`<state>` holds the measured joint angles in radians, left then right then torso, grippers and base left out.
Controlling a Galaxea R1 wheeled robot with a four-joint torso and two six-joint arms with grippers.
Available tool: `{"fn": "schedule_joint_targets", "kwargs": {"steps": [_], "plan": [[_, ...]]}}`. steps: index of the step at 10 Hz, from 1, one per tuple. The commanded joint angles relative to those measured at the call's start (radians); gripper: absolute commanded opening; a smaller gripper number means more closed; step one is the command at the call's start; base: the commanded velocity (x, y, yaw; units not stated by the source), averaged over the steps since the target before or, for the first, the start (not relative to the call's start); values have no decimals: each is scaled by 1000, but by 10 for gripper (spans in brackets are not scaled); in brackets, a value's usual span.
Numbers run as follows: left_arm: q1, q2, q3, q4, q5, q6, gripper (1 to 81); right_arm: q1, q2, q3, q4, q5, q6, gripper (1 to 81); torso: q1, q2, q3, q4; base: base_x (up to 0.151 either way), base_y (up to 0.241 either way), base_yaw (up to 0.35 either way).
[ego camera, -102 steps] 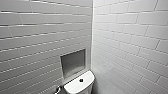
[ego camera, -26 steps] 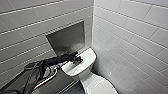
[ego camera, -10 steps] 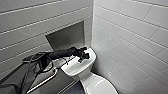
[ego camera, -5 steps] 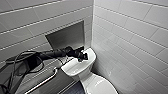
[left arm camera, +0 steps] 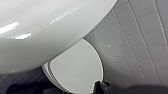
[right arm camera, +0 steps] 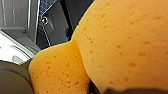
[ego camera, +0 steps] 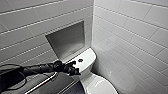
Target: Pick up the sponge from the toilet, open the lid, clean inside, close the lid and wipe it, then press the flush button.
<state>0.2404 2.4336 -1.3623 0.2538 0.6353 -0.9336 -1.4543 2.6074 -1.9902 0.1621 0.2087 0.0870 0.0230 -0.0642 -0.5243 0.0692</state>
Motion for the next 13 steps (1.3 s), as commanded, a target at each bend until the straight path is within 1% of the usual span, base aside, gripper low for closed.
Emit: {"fn": "schedule_joint_targets", "kwargs": {"steps": [1,2,4,6,7,8,10,13], "plan": [[136,-172,200,146,6,-11,10,-4,-2,48,-10,-97,-7,10,0,0,35,0,0,0,0],[220,-197,222,194,1,-11,10,-2,-4,45,-10,-97,-7,10,0,0,50,0,0,0,0],[390,-240,252,283,-89,-11,10,-7,-7,41,-10,-97,-6,10,0,0,88,0,0,0,0],[550,-249,232,375,-155,-11,10,-7,-5,24,-6,-97,-7,10,0,0,128,0,0,0,0],[628,-244,217,424,-190,-11,10,-4,-4,13,-4,-97,-6,10,0,0,189,0,0,0,0],[702,-234,175,459,-233,-11,10,-4,-4,12,-4,-97,-7,10,-1,0,167,0,0,0,0],[825,-179,31,502,-354,-10,10,-7,5,-11,-6,-97,-6,10,-1,0,216,0,0,0,0],[960,-67,-173,515,-450,-2,10,-16,19,-34,-10,-97,-6,10,-3,-2,303,0,0,0,0]]}}
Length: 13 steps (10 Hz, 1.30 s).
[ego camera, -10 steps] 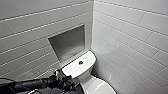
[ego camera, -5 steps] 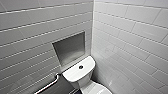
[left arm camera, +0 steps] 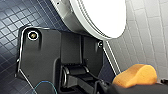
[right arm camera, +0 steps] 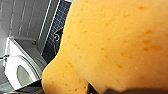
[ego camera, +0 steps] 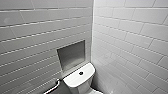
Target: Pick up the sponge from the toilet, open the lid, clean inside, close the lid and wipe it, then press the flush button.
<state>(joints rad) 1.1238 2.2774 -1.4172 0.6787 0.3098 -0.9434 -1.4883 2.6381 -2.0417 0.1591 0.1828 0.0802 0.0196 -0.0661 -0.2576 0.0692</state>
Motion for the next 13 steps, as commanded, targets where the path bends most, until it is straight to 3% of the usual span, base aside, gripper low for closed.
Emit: {"fn": "schedule_joint_targets", "kwargs": {"steps": [1,5,6,9,13], "plan": [[110,123,-178,90,-135,12,10,16,-7,9,-7,-71,0,10,0,0,63,0,0,0,0],[201,234,-373,104,-211,25,10,19,13,-15,-9,-71,-4,10,-3,-2,168,0,0,0,0],[221,272,-451,104,-238,24,10,21,19,-26,-9,-71,-4,10,-3,-3,135,0,0,0,0],[274,366,-661,105,-328,23,10,9,47,-34,-9,-71,-7,10,-5,-4,154,0,0,0,0],[330,498,-919,91,-388,20,10,7,74,-87,-1,-71,-4,10,-5,-5,154,0,0,0,0]]}}
